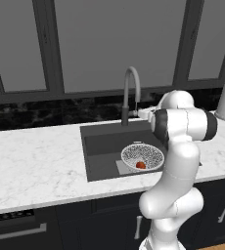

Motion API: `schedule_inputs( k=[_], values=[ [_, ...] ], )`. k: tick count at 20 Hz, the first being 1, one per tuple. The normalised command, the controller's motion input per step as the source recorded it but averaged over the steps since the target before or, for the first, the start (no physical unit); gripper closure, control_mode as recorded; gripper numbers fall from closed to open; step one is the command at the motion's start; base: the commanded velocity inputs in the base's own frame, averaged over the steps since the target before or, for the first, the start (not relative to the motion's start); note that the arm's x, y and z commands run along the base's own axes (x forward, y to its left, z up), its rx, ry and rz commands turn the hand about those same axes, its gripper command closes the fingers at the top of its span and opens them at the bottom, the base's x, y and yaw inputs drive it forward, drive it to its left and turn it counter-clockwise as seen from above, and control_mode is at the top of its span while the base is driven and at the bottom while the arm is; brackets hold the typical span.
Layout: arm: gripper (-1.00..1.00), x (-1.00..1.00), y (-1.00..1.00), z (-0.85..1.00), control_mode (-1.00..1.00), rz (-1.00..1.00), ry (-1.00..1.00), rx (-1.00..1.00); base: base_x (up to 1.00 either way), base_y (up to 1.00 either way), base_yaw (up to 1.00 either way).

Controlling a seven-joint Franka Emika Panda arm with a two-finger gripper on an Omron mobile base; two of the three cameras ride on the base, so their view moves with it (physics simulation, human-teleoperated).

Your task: Put the colander in the sink, put the apple in the colander, and turn on the sink faucet and pour water over the colander.

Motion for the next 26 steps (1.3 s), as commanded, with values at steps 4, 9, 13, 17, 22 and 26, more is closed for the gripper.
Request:
schedule_inputs(
  k=[4, 9, 13, 17, 22, 26],
  values=[
    [-1.00, 0.19, 0.02, 0.00, -1.00, 0.00, -0.04, 0.00, 0.00, 0.00, 0.00],
    [-1.00, 0.29, 0.07, 0.00, -1.00, 0.00, -0.01, 0.00, 0.00, 0.00, 0.00],
    [-1.00, 0.30, 0.08, -0.02, -1.00, 0.00, 0.00, 0.00, 0.00, 0.00, 0.00],
    [-1.00, 0.34, 0.00, -0.12, -1.00, 0.00, 0.00, 0.00, 0.00, 0.00, 0.00],
    [-1.00, 0.36, 0.00, -0.25, -1.00, 0.00, 0.00, 0.00, 0.00, 0.00, 0.00],
    [-1.00, 0.35, 0.00, -0.24, -1.00, 0.00, 0.00, 0.00, 0.00, 0.00, 0.00]
  ],
)
